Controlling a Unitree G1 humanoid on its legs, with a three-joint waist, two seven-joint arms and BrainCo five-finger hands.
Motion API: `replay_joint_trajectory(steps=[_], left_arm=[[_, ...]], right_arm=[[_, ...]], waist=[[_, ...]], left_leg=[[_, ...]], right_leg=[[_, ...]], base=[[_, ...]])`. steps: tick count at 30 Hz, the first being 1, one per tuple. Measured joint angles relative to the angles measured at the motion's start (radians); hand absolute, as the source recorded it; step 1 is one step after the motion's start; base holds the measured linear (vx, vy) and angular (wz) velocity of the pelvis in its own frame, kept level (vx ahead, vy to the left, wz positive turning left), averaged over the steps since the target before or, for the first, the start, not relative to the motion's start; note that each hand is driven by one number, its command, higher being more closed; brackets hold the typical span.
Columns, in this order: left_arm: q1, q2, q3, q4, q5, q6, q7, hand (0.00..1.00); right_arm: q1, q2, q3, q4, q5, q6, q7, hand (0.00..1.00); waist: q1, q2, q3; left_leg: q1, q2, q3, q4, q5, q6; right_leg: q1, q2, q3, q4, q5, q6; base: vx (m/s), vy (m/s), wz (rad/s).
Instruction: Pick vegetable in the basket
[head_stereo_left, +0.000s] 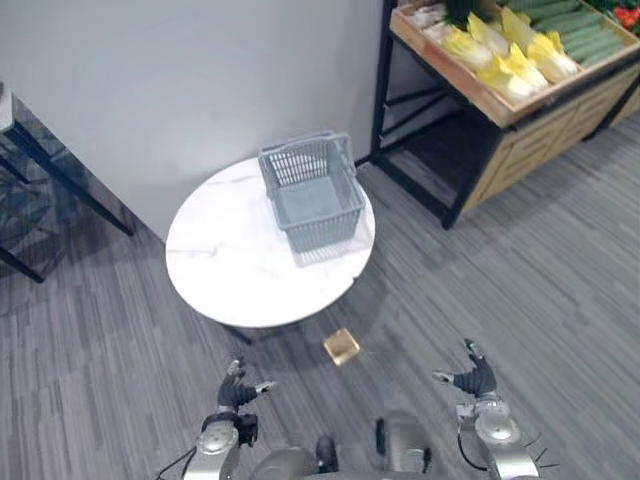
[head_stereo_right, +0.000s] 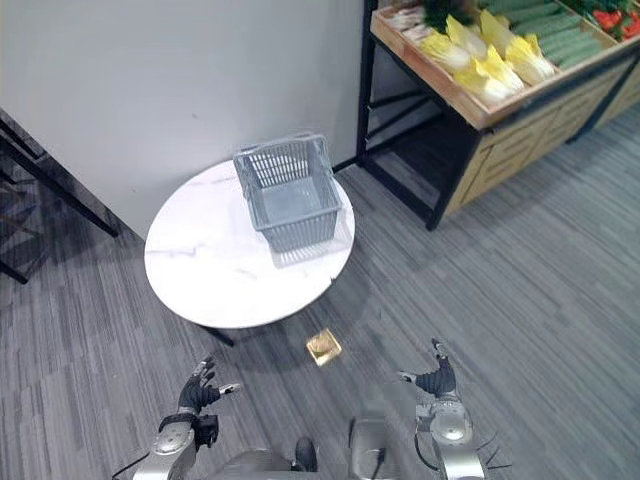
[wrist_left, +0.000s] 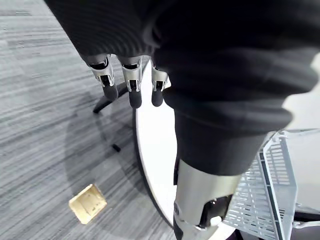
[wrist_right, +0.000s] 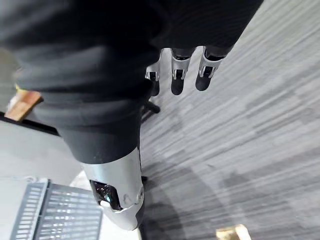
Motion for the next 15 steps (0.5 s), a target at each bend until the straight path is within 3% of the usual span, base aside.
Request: replay_joint_trajectory(steps=[1,2,4,5,7,8,11,15], left_arm=[[-0.002,-0.009,0.000,0.010,0.009,0.000,-0.002,0.00],[-0.003,-0.009,0.000,0.015,0.013,0.001,-0.003,0.00],[-0.001,-0.017,-0.014,0.021,0.040,0.003,-0.003,0.00],[0.000,-0.019,-0.017,0.020,0.042,0.003,-0.004,0.00],[0.027,-0.024,-0.017,0.016,0.043,-0.001,-0.004,0.00],[0.039,-0.025,-0.018,0.016,0.045,0.000,-0.004,0.00],[0.067,-0.024,-0.017,0.009,0.062,-0.001,-0.004,0.00],[0.075,-0.025,-0.017,0.005,0.069,0.000,-0.003,0.00]], right_arm=[[-0.011,-0.001,0.000,-0.020,-0.011,0.005,0.000,0.00],[-0.008,0.000,-0.001,-0.052,-0.013,0.005,0.000,0.00],[0.035,-0.007,-0.001,-0.176,-0.042,0.003,0.001,0.00],[0.040,-0.010,0.001,-0.201,-0.051,0.002,0.001,0.00],[0.046,-0.027,0.034,-0.271,-0.063,-0.002,-0.001,0.00],[0.028,-0.048,0.070,-0.316,-0.079,-0.020,-0.001,0.00],[-0.036,-0.119,0.167,-0.380,-0.137,-0.041,0.000,0.00],[-0.168,-0.196,0.298,-0.372,-0.212,-0.049,0.003,0.00]], waist=[[0.006,0.023,-0.002],[0.002,0.024,-0.001],[-0.013,0.040,0.004],[-0.015,0.046,0.007],[0.003,0.056,0.004],[0.003,0.065,0.000],[0.006,0.068,-0.003],[0.036,0.085,0.003]], left_leg=[[-0.008,0.030,-0.005,0.019,0.005,-0.022],[-0.016,0.032,-0.007,0.041,0.015,-0.039],[-0.052,0.058,-0.001,0.252,0.052,-0.100],[-0.074,0.076,0.005,0.344,0.076,-0.125],[-0.149,0.159,0.064,0.586,0.102,-0.135],[-0.190,0.194,0.100,0.639,0.092,-0.116],[-0.280,0.201,0.116,0.524,0.071,-0.085],[-0.312,0.158,0.052,0.225,0.076,-0.087]], right_leg=[[-0.013,0.015,-0.012,0.049,-0.056,-0.012],[-0.021,0.010,-0.019,0.087,-0.086,-0.021],[0.048,-0.023,-0.085,0.153,-0.189,-0.051],[0.089,-0.022,-0.102,0.142,-0.204,-0.055],[0.213,0.011,-0.110,0.058,-0.222,-0.058],[0.275,0.020,-0.113,-0.006,-0.222,-0.057],[0.350,0.017,-0.088,-0.100,-0.216,-0.059],[0.373,0.006,-0.043,-0.111,-0.205,-0.060]], base=[[0.49,-0.224,0.36],[0.43,-0.220,0.39],[0.43,-0.223,0.81],[0.40,-0.212,0.67],[0.35,-0.203,0.01],[0.28,-0.157,-0.24],[0.26,-0.088,-0.22],[0.24,0.028,-0.44]])
